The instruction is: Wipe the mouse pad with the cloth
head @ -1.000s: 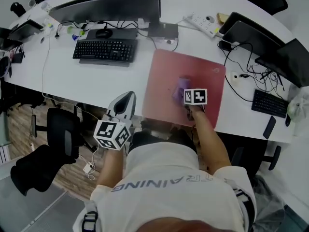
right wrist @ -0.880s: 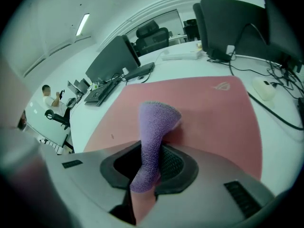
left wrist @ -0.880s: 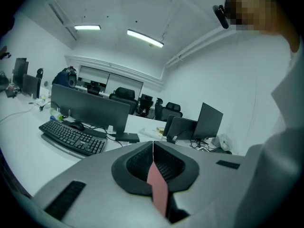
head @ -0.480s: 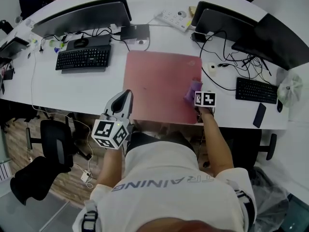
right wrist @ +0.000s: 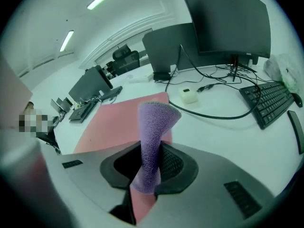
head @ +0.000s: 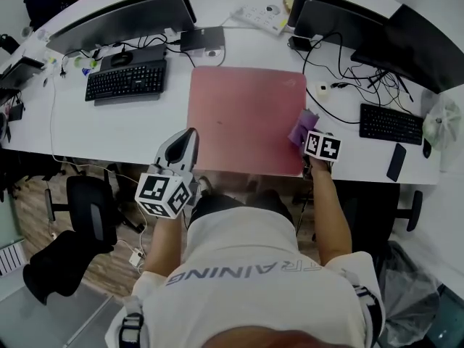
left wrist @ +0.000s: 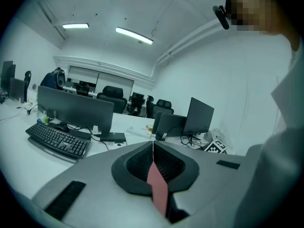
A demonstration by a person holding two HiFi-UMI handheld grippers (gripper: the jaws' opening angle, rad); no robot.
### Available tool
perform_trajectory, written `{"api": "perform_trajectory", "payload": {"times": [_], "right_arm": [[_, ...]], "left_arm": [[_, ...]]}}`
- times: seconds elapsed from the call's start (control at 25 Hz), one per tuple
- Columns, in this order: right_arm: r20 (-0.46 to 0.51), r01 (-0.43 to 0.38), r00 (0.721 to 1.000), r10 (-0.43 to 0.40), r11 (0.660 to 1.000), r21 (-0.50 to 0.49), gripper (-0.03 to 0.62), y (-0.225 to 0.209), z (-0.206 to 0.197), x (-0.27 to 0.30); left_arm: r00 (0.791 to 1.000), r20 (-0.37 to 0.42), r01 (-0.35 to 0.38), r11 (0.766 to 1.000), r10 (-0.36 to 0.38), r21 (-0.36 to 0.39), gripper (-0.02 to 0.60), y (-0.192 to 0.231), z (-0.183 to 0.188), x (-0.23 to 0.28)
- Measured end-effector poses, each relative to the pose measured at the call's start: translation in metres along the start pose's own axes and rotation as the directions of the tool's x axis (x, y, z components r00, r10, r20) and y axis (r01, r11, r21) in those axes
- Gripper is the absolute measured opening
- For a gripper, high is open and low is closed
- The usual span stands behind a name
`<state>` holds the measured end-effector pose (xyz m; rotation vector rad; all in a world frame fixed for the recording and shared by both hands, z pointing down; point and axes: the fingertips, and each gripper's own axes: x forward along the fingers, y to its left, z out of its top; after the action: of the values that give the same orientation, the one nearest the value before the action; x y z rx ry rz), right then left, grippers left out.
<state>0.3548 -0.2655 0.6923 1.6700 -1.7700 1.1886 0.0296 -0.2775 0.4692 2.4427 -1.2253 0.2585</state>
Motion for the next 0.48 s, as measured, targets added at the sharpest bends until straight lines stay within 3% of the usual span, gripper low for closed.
{"api": "perform_trajectory", "payload": {"times": [0.2,0.48], "right_arm": [[0.048,-0.138,0.989,0.14,0.99,-0.034,0.098,0.098,0.006,-0.011],[-0.046,-0.374,0.928,0.371,0.92,-0.121,0.098,0.275,-0.029,0.015]], "left_arm": [[1.0,-0.005,-0.013,1.0,0.013,-0.009,0.032,0.031,0.001,-0.026],[0.995,-0.01,-0.099,0.994,0.099,-0.041,0.032,0.104,-0.008,-0.097]]}}
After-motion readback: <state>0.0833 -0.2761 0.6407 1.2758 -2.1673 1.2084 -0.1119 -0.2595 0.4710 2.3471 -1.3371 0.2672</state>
